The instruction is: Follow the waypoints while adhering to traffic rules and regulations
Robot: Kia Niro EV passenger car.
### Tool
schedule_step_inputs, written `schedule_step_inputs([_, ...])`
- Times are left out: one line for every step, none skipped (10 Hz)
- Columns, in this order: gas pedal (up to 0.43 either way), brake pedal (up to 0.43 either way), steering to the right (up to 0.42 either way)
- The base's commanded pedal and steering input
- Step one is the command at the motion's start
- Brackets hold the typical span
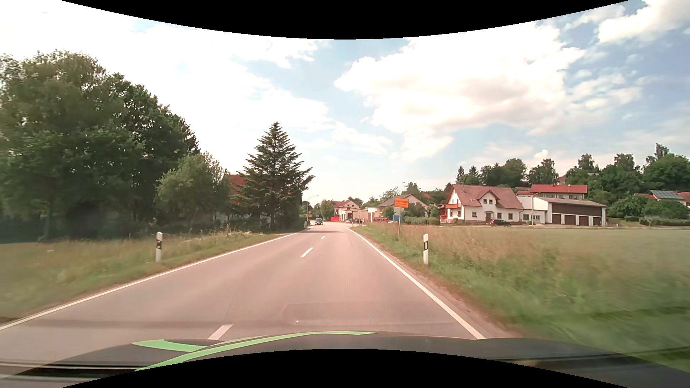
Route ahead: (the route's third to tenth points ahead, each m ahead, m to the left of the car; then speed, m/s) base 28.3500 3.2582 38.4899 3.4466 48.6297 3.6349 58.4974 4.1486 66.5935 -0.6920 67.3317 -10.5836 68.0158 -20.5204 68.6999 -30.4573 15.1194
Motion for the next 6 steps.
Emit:
schedule_step_inputs([0.0,0.159,0.003])
schedule_step_inputs([0.0,0.165,0.003])
schedule_step_inputs([0.0,0.171,0.003])
schedule_step_inputs([0.0,0.183,0.003])
schedule_step_inputs([0.0,0.201,0.003])
schedule_step_inputs([0.0,0.207,0.003])
